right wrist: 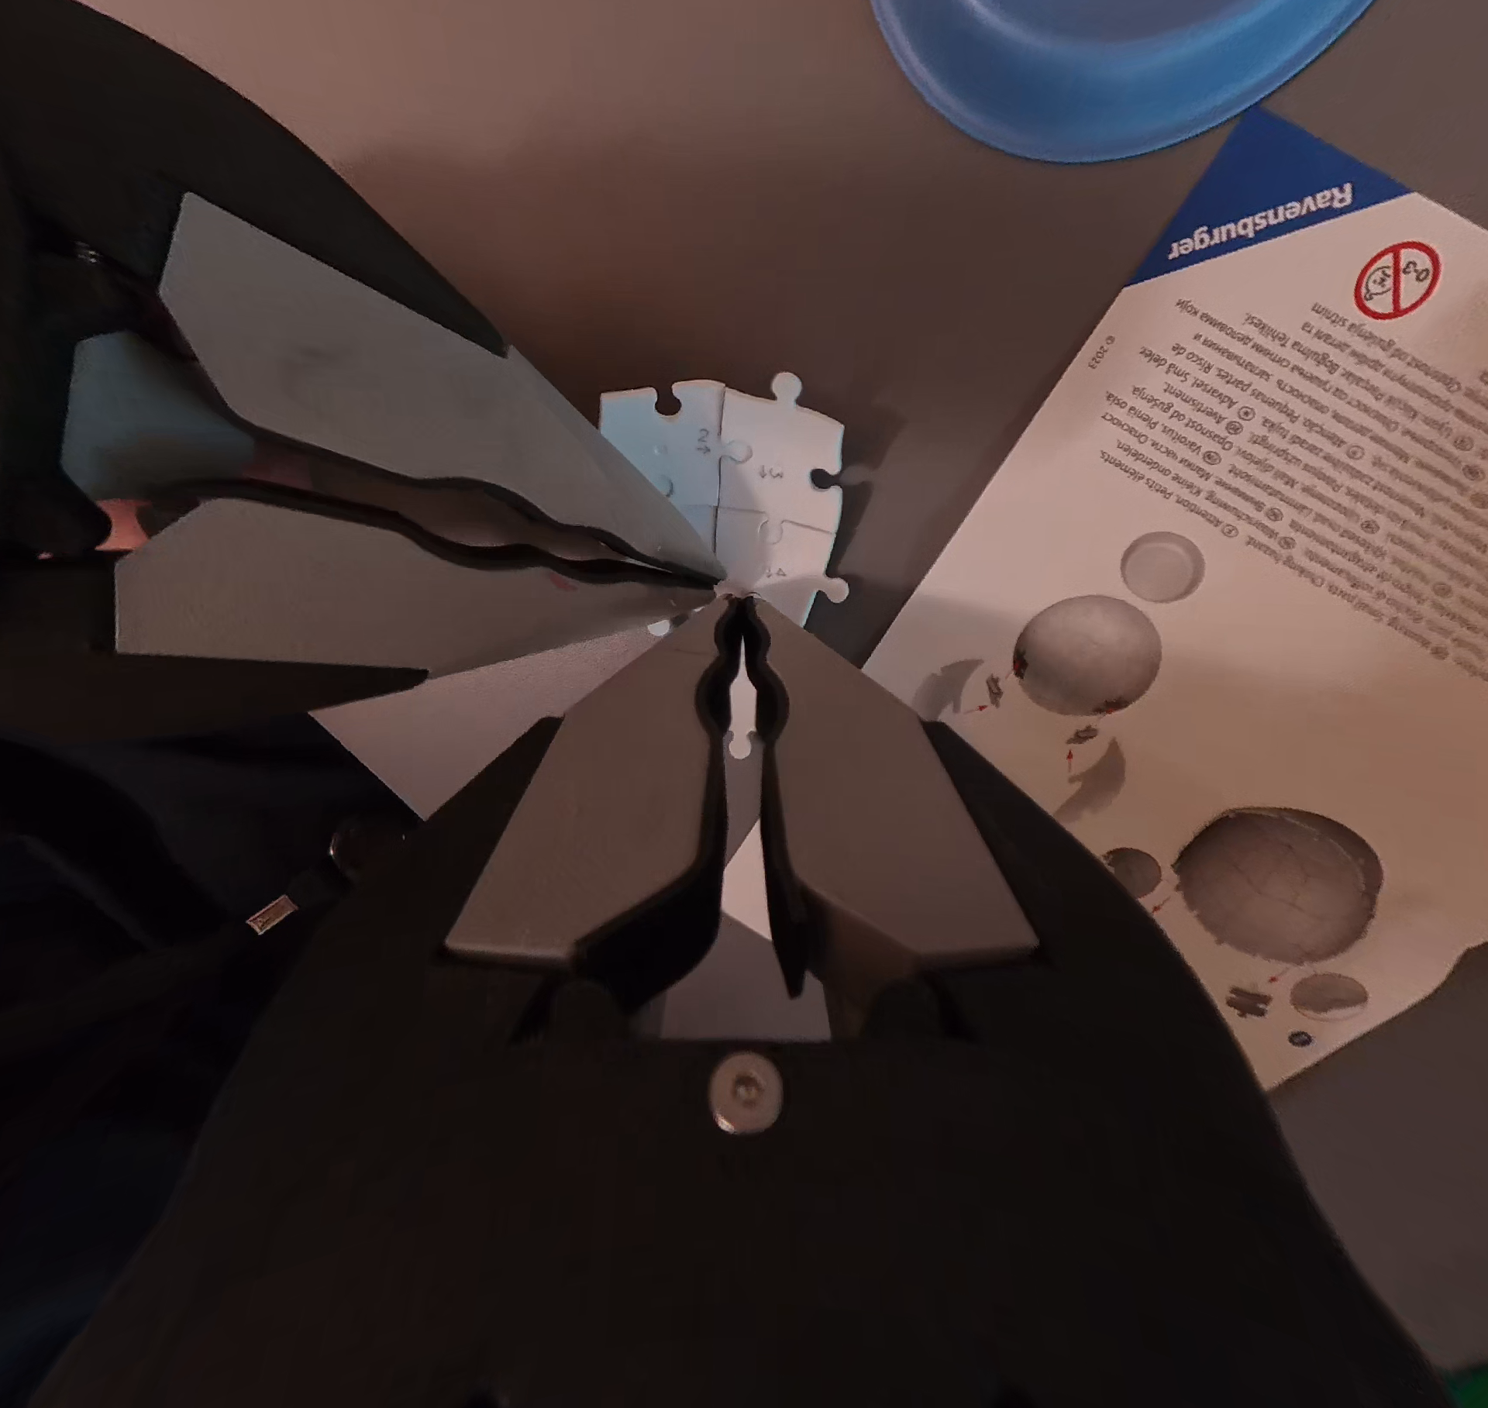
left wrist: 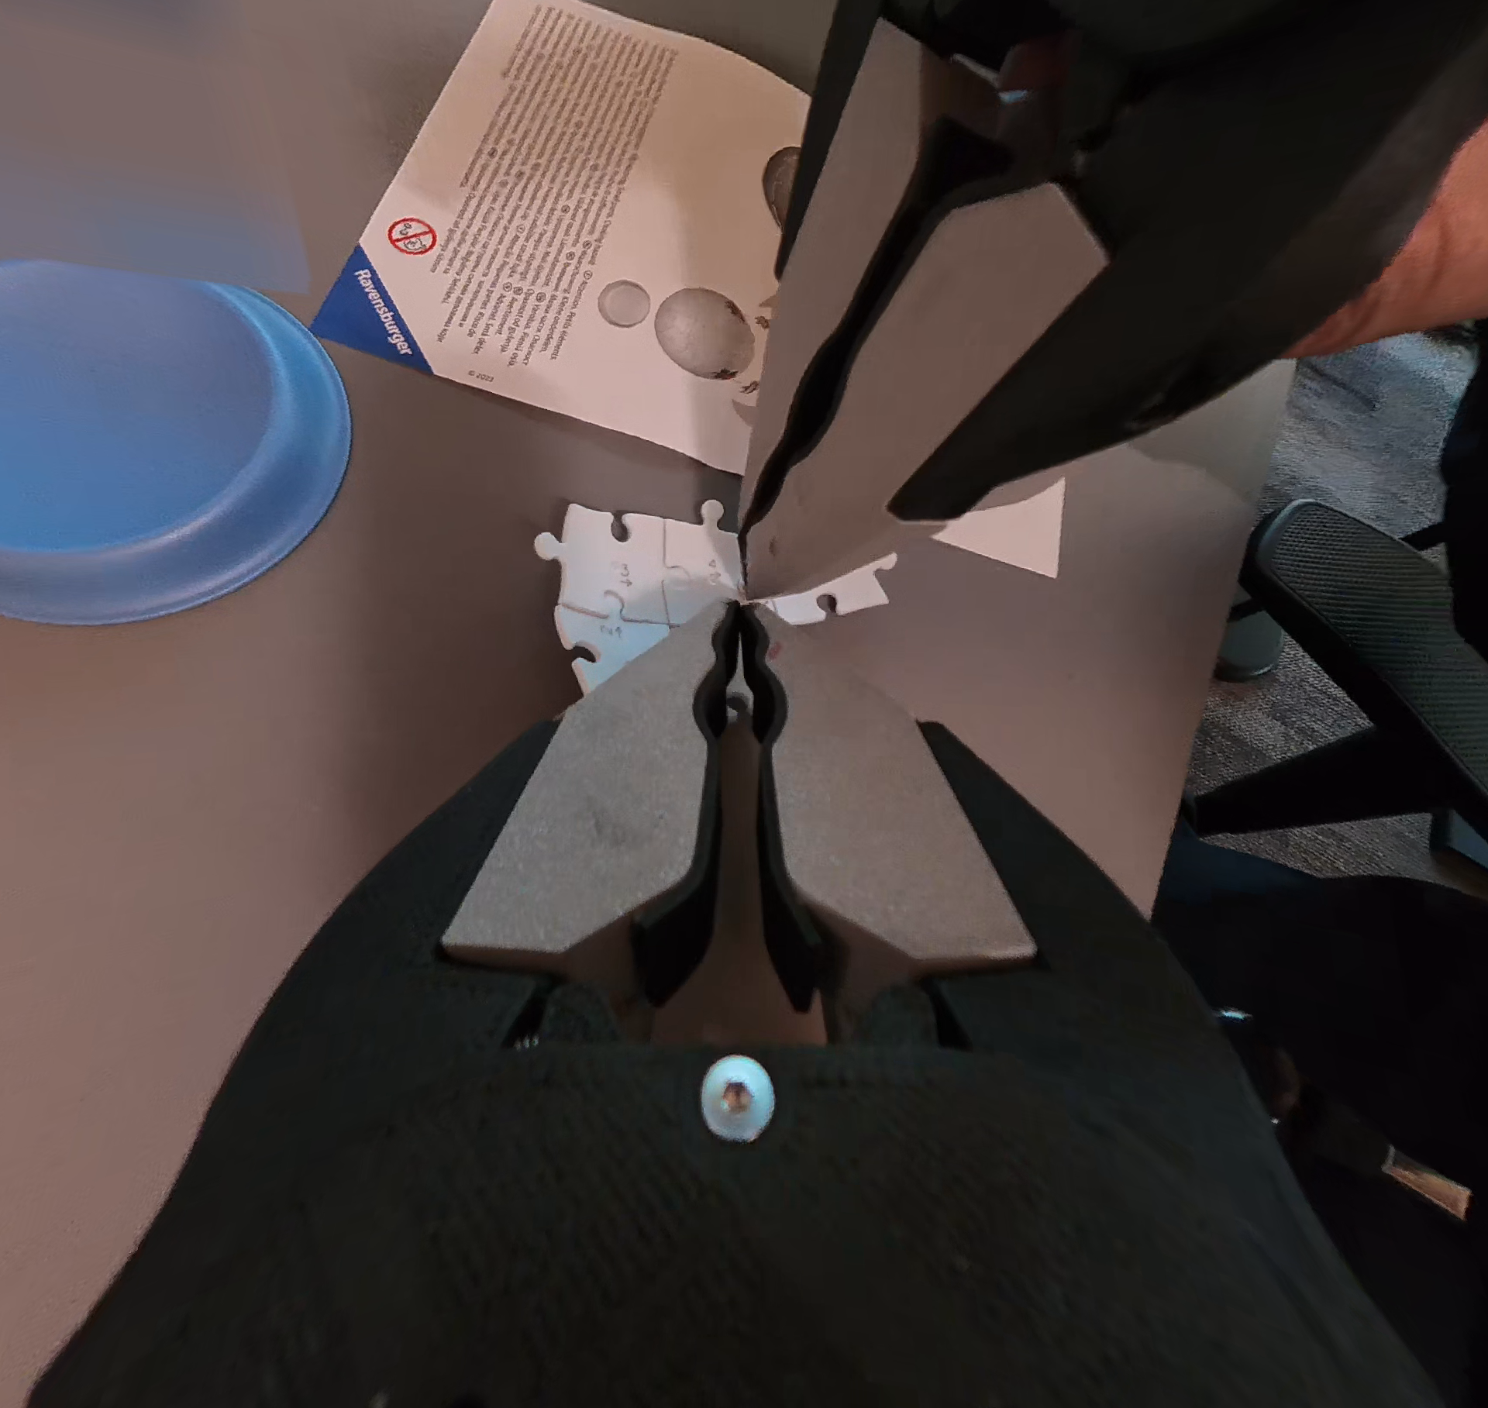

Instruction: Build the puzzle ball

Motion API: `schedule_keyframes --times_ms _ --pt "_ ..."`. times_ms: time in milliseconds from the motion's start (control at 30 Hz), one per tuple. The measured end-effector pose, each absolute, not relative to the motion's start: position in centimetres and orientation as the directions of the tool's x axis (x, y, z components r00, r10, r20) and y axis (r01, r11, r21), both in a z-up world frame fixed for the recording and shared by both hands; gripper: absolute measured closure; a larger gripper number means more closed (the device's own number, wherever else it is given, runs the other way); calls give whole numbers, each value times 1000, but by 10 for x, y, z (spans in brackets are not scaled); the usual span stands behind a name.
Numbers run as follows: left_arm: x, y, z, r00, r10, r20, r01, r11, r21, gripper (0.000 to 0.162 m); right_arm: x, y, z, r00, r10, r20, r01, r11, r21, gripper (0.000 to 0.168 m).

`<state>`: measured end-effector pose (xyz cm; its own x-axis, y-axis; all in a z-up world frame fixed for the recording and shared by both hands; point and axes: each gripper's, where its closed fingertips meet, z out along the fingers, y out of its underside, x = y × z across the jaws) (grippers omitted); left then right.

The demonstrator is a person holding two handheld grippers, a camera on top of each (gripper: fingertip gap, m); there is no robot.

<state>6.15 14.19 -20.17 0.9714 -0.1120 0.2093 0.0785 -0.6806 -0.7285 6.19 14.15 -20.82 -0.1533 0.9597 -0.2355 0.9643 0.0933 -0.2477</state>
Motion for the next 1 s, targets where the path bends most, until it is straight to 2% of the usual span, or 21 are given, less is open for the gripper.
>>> schedule_keyframes --times_ms 33,467,1000 --pt "62 142 -202 971 -112 212 80 -682 -727 162 62 142 -208 -154 963 -223 968 103 -228 168" --pt "59 139 -200 973 -102 206 84 -675 -733 162 59 143 -210 -169 981 -94 985 165 -50 168" --pt "56 138 -195 978 -96 184 78 -648 -757 162 58 143 -210 -167 981 -95 981 155 -119 168"
